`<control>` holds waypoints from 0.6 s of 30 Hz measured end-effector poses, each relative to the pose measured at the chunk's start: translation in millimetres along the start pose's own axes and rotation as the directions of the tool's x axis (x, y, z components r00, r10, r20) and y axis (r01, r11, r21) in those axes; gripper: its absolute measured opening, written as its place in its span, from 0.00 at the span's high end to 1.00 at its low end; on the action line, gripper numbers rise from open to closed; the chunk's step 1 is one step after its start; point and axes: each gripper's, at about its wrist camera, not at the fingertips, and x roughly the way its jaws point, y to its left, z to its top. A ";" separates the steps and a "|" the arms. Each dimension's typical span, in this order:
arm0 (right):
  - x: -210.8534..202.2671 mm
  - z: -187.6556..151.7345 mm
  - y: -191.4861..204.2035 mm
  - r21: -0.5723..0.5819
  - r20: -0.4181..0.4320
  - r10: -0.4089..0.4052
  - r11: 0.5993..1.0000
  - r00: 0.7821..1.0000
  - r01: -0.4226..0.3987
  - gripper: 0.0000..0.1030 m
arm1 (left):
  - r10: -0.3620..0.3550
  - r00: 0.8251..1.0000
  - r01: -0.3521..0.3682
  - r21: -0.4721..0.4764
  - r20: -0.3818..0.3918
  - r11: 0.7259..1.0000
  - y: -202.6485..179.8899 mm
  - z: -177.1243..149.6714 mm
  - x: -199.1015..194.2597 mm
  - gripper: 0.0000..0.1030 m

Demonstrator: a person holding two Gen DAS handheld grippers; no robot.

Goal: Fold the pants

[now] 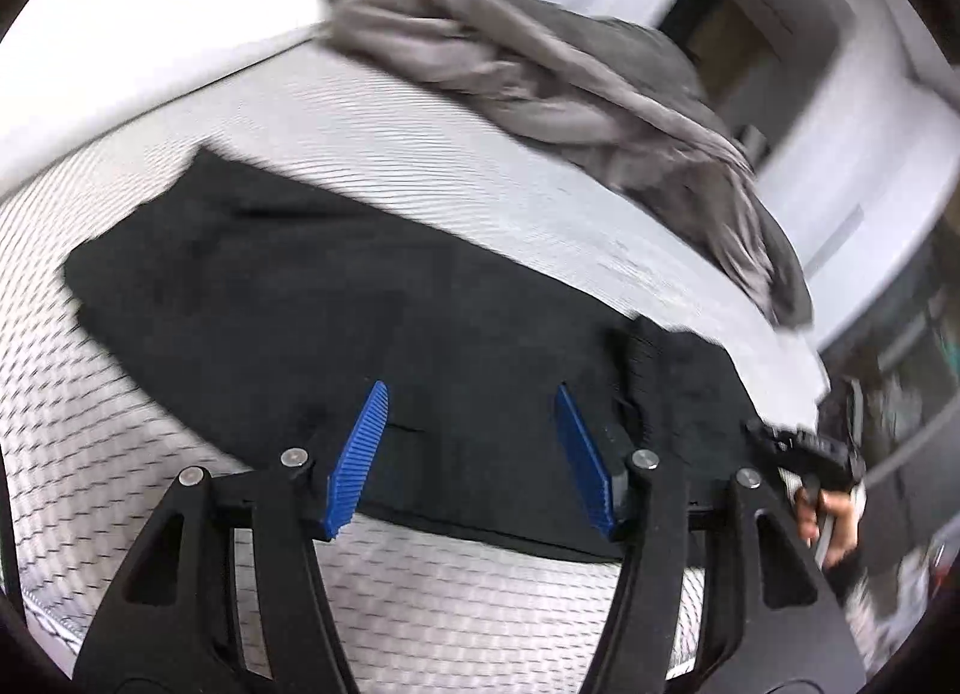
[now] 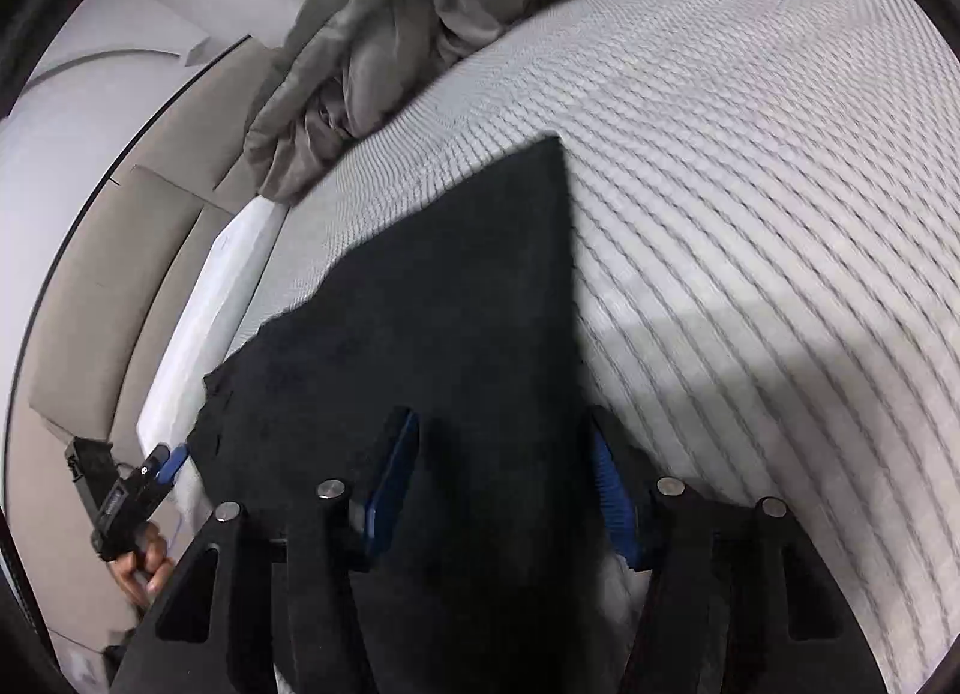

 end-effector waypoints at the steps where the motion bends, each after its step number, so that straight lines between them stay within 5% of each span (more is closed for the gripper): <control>1: 1.4 3.5 8.3 -0.006 -0.003 -0.008 1.000 1.000 0.008 0.65 | 0.013 1.000 -0.013 -0.036 0.000 0.999 12.8 -2.0 -2.9 0.46; 3: -1.6 17.8 13.4 -0.048 0.010 -0.037 0.998 0.999 0.037 0.87 | 0.032 0.999 -0.032 -0.120 -0.002 0.992 41.4 -0.9 -6.6 0.46; 8: -28.1 33.3 22.6 -0.106 0.112 -0.110 0.987 0.988 0.122 0.90 | 0.057 0.998 -0.049 -0.230 0.029 0.972 86.0 2.8 -15.4 0.46; 11: -4.5 38.4 6.8 -0.093 0.043 -0.267 0.958 0.963 0.270 0.67 | 0.066 0.997 -0.055 -0.242 0.038 0.969 94.6 -0.2 -22.9 0.46; 15: -22.6 30.0 6.4 -0.061 0.068 -0.247 0.966 0.967 0.251 0.62 | 0.057 0.998 -0.054 -0.243 0.006 0.969 93.6 -5.7 -30.4 0.46; 18: -58.7 19.0 18.2 -0.095 0.151 -0.202 0.971 0.968 0.218 0.52 | 0.131 0.990 -0.139 -0.220 -0.051 0.965 82.0 -4.8 -17.6 0.46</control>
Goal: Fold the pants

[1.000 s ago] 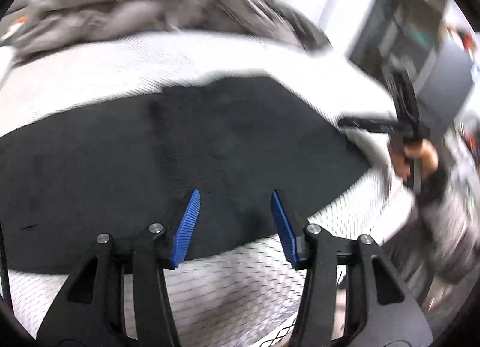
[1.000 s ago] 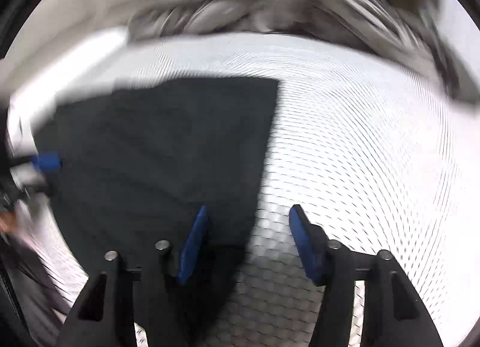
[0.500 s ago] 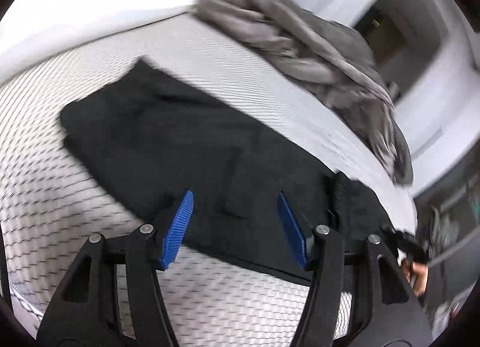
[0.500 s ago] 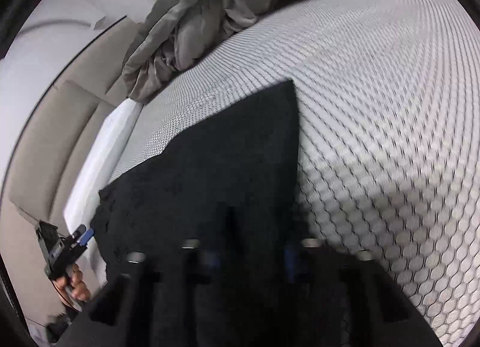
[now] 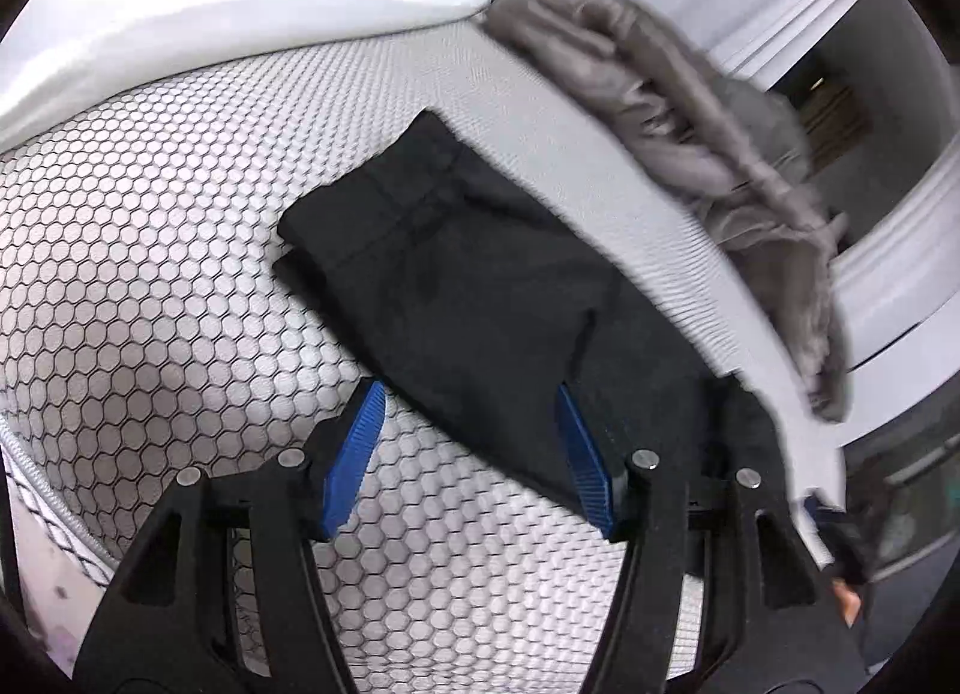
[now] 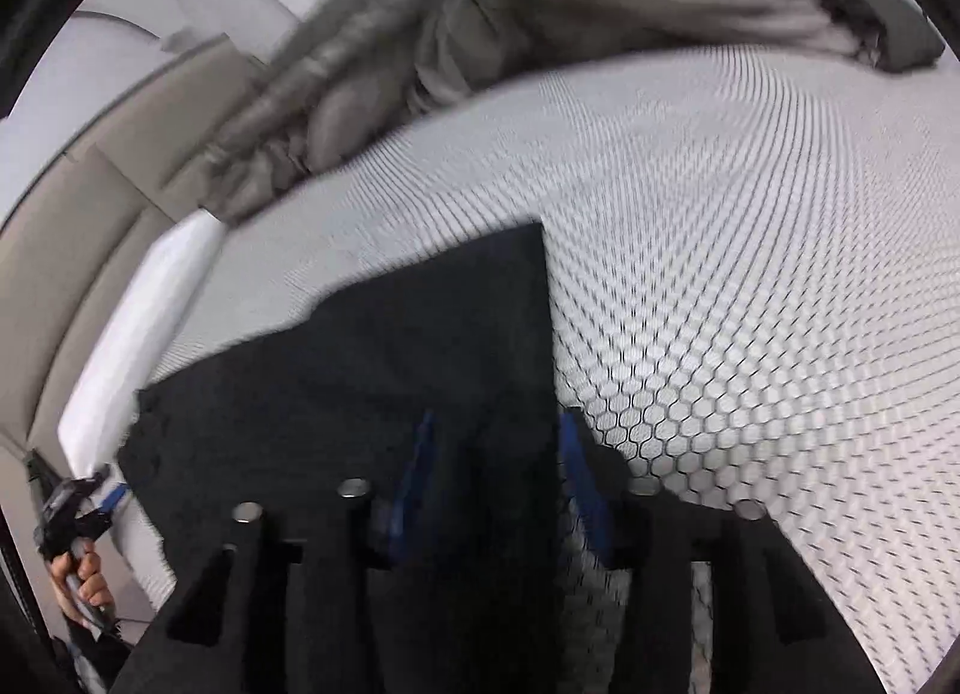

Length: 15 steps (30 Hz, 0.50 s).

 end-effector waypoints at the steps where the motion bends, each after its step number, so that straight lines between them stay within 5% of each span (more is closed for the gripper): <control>1: -9.8 -2.0 3.3 -0.017 0.020 0.013 1.000 1.000 -0.013 0.51 | -0.005 1.000 0.005 -0.010 -0.013 1.000 0.1 0.0 3.7 0.46; 7: -29.8 -12.2 20.6 -0.082 0.039 0.051 0.996 0.998 -0.047 0.47 | -0.002 1.000 0.004 -0.125 0.012 0.992 10.2 11.0 33.1 0.47; 11: -12.6 -20.3 27.4 -0.105 -0.017 0.035 0.994 0.999 -0.037 0.47 | 0.136 0.990 -0.129 -0.134 0.048 0.983 -0.3 23.0 47.7 0.89; 15: -3.8 -26.7 30.9 -0.134 -0.035 0.017 0.991 0.999 -0.022 0.47 | 0.188 0.962 -0.184 -0.036 0.197 0.982 -45.2 22.3 21.2 0.99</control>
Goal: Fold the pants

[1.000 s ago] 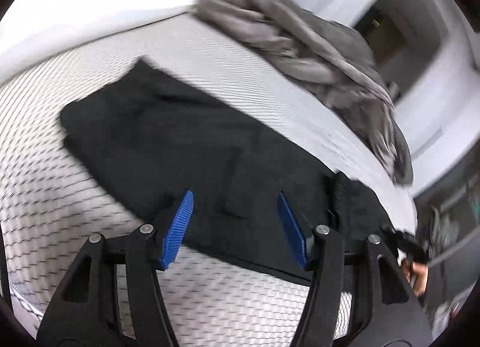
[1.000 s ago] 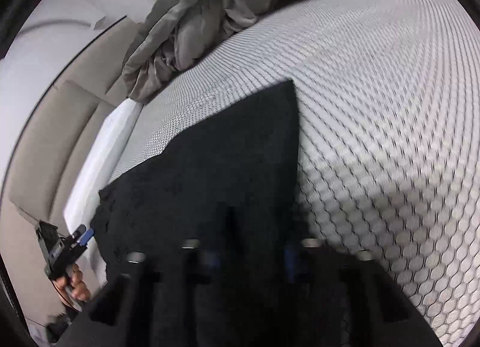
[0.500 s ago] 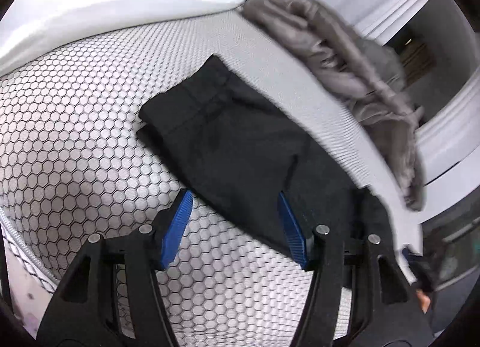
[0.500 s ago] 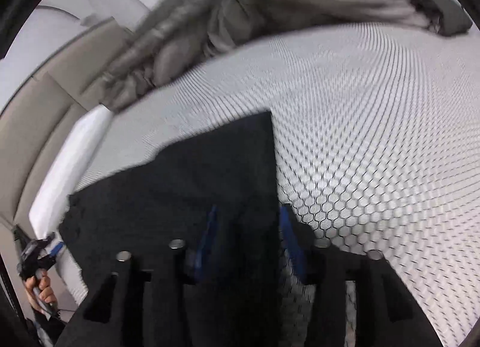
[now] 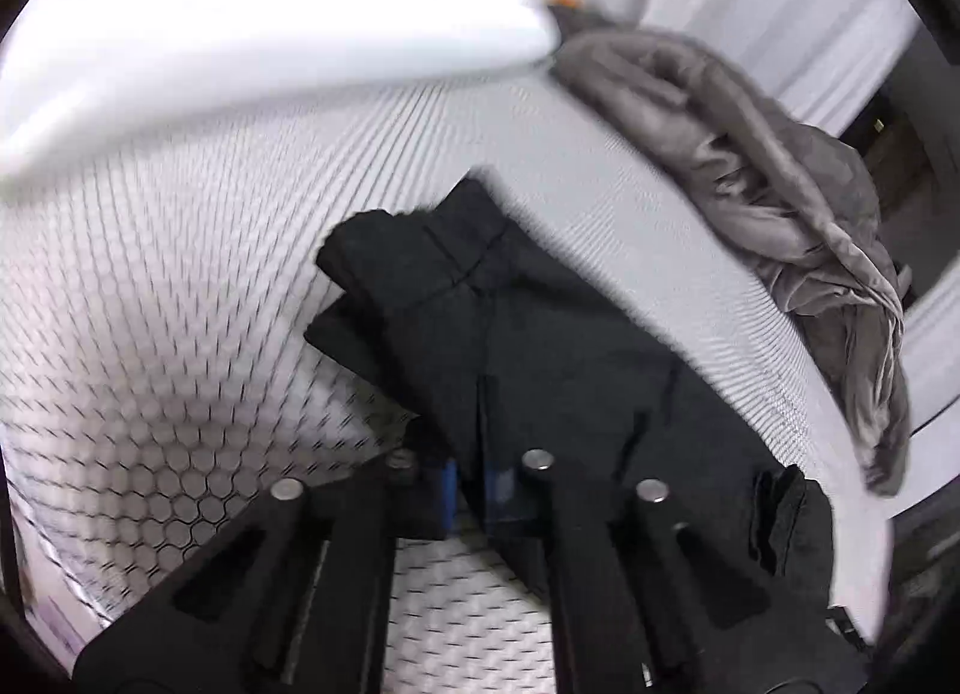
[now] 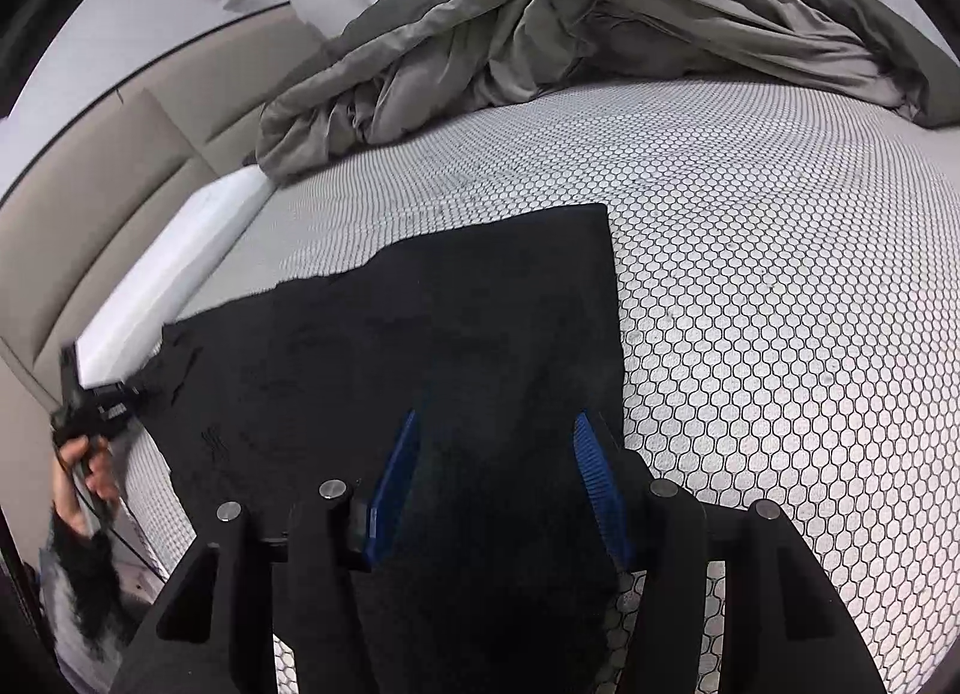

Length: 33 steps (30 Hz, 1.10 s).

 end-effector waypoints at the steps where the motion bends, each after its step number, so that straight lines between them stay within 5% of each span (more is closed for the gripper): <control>1: -1.1 -0.8 1.6 -0.009 -0.001 -0.002 1.000 1.000 0.002 0.47 | -0.011 0.999 0.008 0.054 0.048 0.998 -19.4 1.4 -12.7 0.99; 6: -9.9 -5.1 -0.2 -0.012 0.015 -0.002 1.000 1.000 0.002 0.47 | -0.207 0.969 0.164 0.274 0.137 0.948 -125.3 -14.9 -74.5 0.99; 8: -15.8 -6.4 -2.5 -0.011 0.025 -0.006 1.000 1.000 0.006 0.47 | -0.296 0.948 0.235 0.366 0.120 0.900 -172.8 -35.1 -93.6 0.99; 11: -26.7 -7.3 -11.0 -0.001 0.048 -0.018 1.000 0.999 0.018 0.47 | -0.443 0.896 0.383 0.478 0.015 0.791 -241.6 -80.1 -115.4 0.99; 14: -41.8 -10.1 -26.2 0.029 0.070 -0.036 0.999 0.997 0.034 0.47 | -0.535 0.826 0.538 0.528 -0.175 0.657 -302.9 -139.7 -116.4 0.95; 16: -51.6 -12.3 -38.9 0.061 0.084 -0.058 0.997 0.995 0.053 0.47 | -0.533 0.738 0.673 0.506 -0.414 0.539 -339.6 -190.1 -92.5 0.83; 18: -59.7 -15.9 -55.9 0.113 0.086 -0.074 0.992 0.994 0.064 0.46 | -0.450 0.667 0.742 0.467 -0.594 0.481 -355.6 -231.9 -60.9 0.81; 20: -64.1 -19.6 -72.2 0.163 0.080 -0.098 0.983 0.992 0.084 0.46 | -0.360 0.662 0.738 0.486 -0.658 0.468 -356.5 -261.8 -39.7 0.80; 22: -64.0 -23.6 -85.5 0.198 0.055 -0.128 0.973 0.990 0.115 0.46 | -0.330 0.674 0.734 0.551 -0.660 0.397 -352.5 -275.4 -42.9 0.80; 24: -63.6 -24.9 -88.3 0.192 0.042 -0.120 0.975 0.992 0.110 0.46 | -0.378 0.681 0.732 0.594 -0.627 0.334 -343.2 -271.1 -57.9 0.73; 26: -62.7 -24.0 -84.3 0.173 0.037 -0.110 0.980 0.993 0.102 0.46 | -0.433 0.670 0.740 0.586 -0.603 0.330 -337.9 -255.0 -63.9 0.57; 27: -61.6 -23.4 -81.4 0.171 0.035 -0.085 0.982 0.996 0.078 0.46 | -0.467 0.667 0.742 0.576 -0.581 0.343 -330.3 -243.6 -66.7 0.41; 29: -59.2 -22.4 -73.7 0.169 0.034 0.011 0.985 0.999 -0.017 0.46 | -0.526 0.679 0.728 0.562 -0.512 0.392 -313.2 -213.8 -64.3 0.32; 31: -54.5 -21.0 -64.8 0.166 0.022 0.100 0.981 0.995 -0.102 0.46 | -0.536 0.723 0.686 0.546 -0.436 0.481 -299.1 -186.3 -54.0 0.32; 33: -47.6 -21.2 -61.7 0.195 0.012 0.181 0.964 0.983 -0.180 0.46 | -0.513 0.786 0.614 0.533 -0.345 0.582 -282.2 -158.5 -41.6 0.32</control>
